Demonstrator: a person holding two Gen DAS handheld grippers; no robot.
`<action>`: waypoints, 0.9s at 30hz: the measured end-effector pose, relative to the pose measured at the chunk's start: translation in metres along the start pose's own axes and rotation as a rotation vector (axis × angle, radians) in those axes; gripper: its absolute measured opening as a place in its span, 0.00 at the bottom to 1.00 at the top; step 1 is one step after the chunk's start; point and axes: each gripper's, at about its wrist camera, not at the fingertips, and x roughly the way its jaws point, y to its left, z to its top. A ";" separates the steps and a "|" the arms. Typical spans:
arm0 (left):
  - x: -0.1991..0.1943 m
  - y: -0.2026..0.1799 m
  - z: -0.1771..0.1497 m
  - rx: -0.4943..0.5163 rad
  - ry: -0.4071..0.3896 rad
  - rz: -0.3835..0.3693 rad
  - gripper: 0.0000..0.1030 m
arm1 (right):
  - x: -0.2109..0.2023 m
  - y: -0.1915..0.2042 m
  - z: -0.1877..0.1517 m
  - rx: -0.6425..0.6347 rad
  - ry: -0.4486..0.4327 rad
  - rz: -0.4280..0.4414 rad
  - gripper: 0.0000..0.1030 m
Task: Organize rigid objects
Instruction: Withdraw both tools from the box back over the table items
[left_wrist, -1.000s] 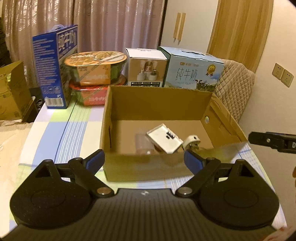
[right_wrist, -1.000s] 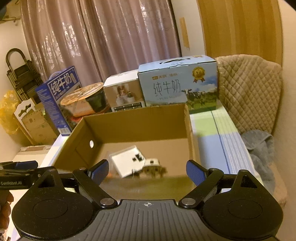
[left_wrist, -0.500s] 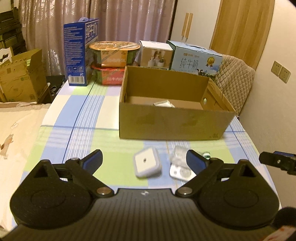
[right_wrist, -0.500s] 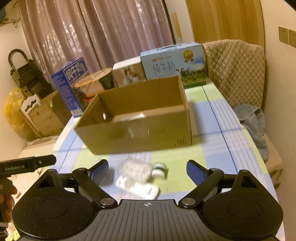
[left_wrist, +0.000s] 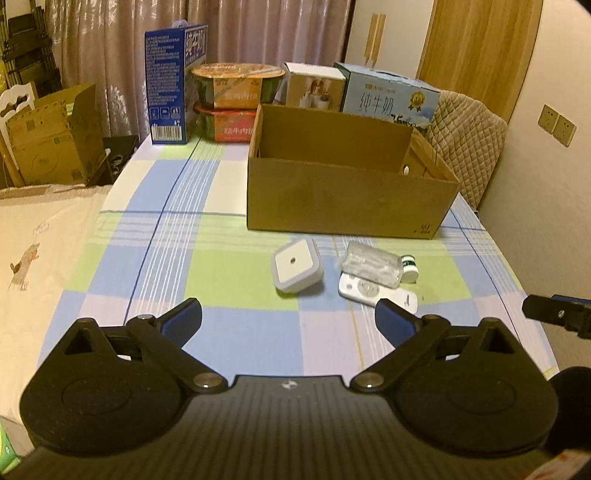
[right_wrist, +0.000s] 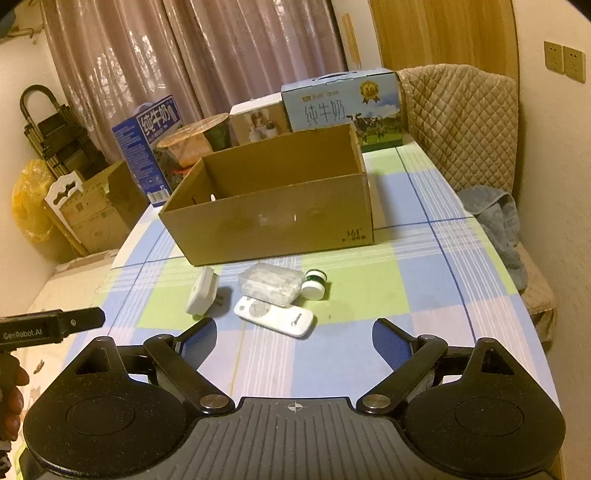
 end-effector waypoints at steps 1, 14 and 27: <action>0.000 0.000 -0.002 -0.002 0.004 0.001 0.96 | -0.001 0.000 0.000 0.000 -0.001 0.001 0.86; 0.002 -0.003 -0.004 0.006 0.014 -0.004 0.96 | 0.000 0.002 -0.001 -0.011 0.004 -0.003 0.86; 0.013 -0.005 -0.001 0.027 0.028 -0.026 0.96 | 0.016 0.001 -0.007 -0.025 0.031 -0.004 0.86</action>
